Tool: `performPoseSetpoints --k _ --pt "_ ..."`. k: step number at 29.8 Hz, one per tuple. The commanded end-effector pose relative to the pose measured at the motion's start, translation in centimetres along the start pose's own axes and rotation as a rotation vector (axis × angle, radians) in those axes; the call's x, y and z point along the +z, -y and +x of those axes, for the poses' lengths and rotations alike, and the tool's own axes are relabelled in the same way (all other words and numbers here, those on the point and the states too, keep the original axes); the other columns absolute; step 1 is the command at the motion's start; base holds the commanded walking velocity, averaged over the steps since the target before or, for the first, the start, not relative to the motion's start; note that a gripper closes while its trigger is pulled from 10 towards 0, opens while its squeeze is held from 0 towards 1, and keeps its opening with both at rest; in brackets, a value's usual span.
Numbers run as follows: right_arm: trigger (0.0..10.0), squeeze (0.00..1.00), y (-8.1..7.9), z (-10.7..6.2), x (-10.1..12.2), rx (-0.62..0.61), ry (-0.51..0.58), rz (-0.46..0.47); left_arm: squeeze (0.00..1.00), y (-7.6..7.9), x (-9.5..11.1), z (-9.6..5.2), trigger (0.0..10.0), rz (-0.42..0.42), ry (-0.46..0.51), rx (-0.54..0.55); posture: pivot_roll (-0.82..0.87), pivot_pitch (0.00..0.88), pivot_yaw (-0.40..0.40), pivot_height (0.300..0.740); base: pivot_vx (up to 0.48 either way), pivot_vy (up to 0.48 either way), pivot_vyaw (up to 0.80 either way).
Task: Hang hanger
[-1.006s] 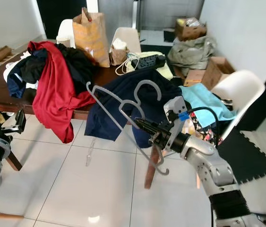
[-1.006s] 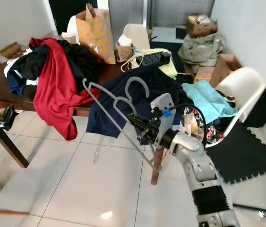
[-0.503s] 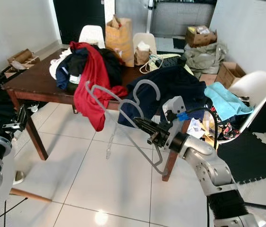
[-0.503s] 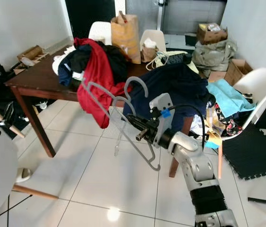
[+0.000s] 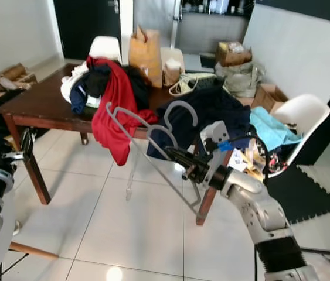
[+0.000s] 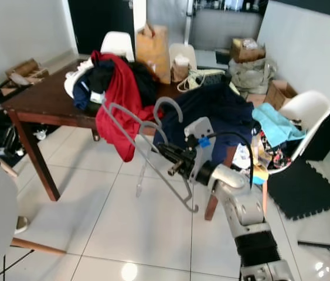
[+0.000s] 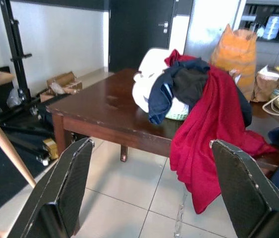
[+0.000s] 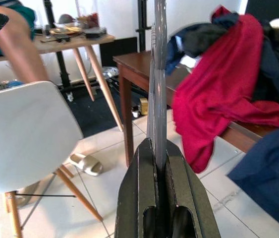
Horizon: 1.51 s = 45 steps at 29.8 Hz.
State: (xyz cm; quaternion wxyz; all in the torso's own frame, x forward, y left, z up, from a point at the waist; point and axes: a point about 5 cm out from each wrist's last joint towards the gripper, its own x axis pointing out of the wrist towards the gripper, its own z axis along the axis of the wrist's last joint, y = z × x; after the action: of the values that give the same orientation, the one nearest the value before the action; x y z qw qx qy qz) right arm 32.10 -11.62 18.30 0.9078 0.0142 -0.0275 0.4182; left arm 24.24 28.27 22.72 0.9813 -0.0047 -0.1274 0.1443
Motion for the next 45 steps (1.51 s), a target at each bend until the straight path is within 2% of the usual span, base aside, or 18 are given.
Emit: performPoseSetpoints --k 1,11,20,23,29,40,42,45 --pt "10.0 0.0 0.4 -0.2 0.3 -0.014 0.009 -0.01 0.0 0.5 0.4 0.1 10.0 0.002 0.018 -0.019 0.03 0.0 -0.025 0.74 0.472 0.0 0.0" --pt "10.0 0.0 0.4 -0.1 0.5 -0.011 0.018 -0.01 0.0 0.6 1.0 0.1 10.0 0.003 0.043 -0.022 0.03 0.0 -0.027 0.74 0.471 0.0 0.0" --pt "10.0 0.0 0.3 0.2 1.9 -0.001 0.102 0.044 0.0 1.0 2.6 0.6 10.0 0.01 0.107 -0.038 0.03 0.0 -0.027 0.74 0.469 0.0 0.0" --pt "10.0 0.0 0.6 0.3 2.8 -0.017 0.147 0.089 0.0 1.1 3.5 0.9 10.0 0.007 0.139 -0.058 0.03 0.0 -0.028 0.74 0.469 0.0 -0.8" --pt "10.0 0.0 1.0 0.3 3.9 -0.027 0.204 0.107 0.0 1.3 4.3 1.1 10.0 0.024 0.172 -0.067 0.03 0.0 -0.029 0.74 0.466 0.0 -0.74" --pt "10.0 0.0 0.5 0.4 3.8 -0.007 0.2 0.099 0.0 0.2 4.1 1.2 10.0 0.05 0.156 0.004 0.04 0.0 -0.031 0.74 0.464 0.0 -0.08" --pt "10.0 0.0 0.5 0.5 3.8 -0.005 0.197 0.097 0.0 0.2 4.0 1.2 10.0 0.048 0.153 0.003 0.04 0.0 -0.031 0.74 0.461 0.0 0.0" --pt "10.0 0.0 0.5 0.5 3.8 -0.004 0.19 0.091 0.0 0.7 3.1 1.3 10.0 0.038 0.099 -0.025 0.03 0.0 -0.026 0.74 0.414 0.0 0.0"
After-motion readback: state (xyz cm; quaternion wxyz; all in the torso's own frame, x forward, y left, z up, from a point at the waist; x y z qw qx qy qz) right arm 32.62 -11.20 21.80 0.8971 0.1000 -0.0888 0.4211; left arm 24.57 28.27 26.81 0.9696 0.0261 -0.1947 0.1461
